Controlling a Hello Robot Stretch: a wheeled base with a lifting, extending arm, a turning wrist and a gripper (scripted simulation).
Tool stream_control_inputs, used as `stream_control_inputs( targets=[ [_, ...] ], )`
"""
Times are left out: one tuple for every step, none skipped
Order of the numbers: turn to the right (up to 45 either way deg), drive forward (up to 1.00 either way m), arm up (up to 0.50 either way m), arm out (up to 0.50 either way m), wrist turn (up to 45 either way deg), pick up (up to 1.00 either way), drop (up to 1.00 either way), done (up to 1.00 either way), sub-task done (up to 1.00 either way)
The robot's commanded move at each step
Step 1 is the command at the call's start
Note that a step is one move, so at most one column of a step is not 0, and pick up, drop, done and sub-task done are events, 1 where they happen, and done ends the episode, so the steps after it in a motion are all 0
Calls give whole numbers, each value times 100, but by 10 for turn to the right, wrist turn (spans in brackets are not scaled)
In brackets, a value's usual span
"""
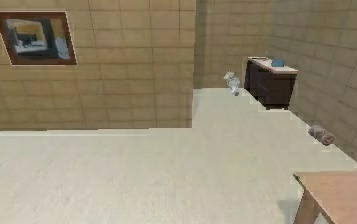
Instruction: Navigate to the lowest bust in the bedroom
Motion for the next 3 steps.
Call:
stream_control_inputs(
  targets=[
    [30, 0, 0, 0, 0, 0, 0, 0, 0],
    [0, 95, 0, 0, 0, 0, 0, 0, 0],
    [-450, 0, 0, 0, 0, 0, 0, 0, 0]
  ],
)
